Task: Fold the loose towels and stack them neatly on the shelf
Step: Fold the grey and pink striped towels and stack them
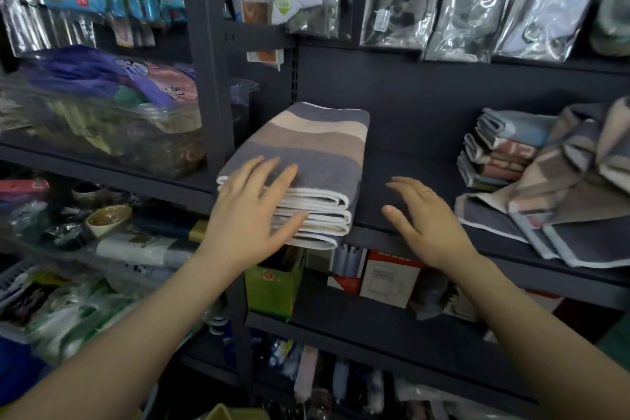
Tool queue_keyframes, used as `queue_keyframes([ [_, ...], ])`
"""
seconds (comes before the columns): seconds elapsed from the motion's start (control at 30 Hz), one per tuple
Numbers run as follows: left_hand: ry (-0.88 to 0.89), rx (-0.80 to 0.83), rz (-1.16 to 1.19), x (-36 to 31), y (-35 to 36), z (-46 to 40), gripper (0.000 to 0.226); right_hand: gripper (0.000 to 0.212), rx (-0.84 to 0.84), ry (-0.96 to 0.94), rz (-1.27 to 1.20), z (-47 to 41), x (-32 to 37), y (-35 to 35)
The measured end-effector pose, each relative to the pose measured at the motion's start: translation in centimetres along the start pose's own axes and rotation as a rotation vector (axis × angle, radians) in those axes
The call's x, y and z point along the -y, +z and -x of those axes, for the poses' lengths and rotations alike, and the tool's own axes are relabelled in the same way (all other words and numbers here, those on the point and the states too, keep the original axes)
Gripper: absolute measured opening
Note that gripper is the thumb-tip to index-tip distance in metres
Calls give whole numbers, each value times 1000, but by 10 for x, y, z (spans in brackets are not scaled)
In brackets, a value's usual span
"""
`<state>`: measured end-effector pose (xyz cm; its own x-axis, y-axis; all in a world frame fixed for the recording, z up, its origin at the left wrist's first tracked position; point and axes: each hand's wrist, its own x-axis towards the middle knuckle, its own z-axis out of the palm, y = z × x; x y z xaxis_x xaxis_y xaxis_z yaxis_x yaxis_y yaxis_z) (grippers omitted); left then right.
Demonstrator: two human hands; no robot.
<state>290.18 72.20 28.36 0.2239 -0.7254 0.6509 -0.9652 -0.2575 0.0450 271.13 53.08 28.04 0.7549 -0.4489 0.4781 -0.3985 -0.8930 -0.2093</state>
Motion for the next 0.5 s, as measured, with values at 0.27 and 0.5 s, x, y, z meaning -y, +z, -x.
queue_keyframes([
  [0.27,229,-63,315,-105,-3,-52,44,17,-407,108,304,33,-79,-75],
  [0.5,329,-4,407,-186,29,-86,42,48,-288,522,496,62,-184,-135],
])
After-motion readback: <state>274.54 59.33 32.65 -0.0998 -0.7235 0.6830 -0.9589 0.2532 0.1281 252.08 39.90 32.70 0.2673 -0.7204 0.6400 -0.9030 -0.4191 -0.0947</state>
